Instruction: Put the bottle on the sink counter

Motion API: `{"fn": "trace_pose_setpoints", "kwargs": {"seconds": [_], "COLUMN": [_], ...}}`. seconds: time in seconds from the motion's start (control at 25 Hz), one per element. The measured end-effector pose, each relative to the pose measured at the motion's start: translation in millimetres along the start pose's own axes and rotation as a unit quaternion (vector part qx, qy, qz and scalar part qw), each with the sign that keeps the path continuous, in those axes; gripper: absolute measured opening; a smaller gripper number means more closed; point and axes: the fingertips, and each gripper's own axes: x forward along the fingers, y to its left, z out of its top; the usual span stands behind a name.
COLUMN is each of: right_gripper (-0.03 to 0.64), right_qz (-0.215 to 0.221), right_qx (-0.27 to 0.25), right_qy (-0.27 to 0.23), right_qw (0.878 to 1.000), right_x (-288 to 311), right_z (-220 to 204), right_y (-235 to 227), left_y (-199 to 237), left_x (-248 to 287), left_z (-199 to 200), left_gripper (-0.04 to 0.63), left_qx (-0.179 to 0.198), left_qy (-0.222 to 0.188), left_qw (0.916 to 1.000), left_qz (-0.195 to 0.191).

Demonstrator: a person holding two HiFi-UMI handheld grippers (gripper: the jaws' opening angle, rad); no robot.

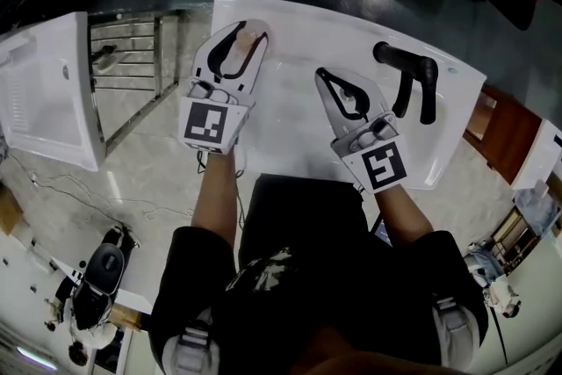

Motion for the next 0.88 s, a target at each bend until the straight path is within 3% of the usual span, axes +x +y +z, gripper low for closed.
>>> {"fn": "trace_pose_setpoints", "kwargs": {"seconds": [0.08, 0.36, 0.6, 0.88], "right_gripper": [-0.005, -0.005, -0.005, -0.005], "right_qz": [0.003, 0.0, -0.01, -0.013], "right_qx": [0.004, 0.013, 0.014, 0.012], "right_qy": [0.006, 0.016, 0.017, 0.021], "right_qw": [1.0, 1.0, 1.0, 1.0], "right_x": [3, 5, 5, -2], "right_z": [-6, -15, -15, -16], "right_y": [2, 3, -1, 7], "left_y": [3, 7, 2, 1], "left_x": [3, 14, 17, 18], "left_z": [-2, -5, -6, -9], "left_gripper": [0.152, 0.152, 0.152, 0.173], "left_qx": [-0.016, -0.011, 0.017, 0.009], "left_qy": [0.002, 0.004, -0.001, -0.008], "left_qw": [0.9998, 0.9997, 0.9995, 0.9995], "left_qz": [0.007, 0.02, 0.025, 0.029]}}
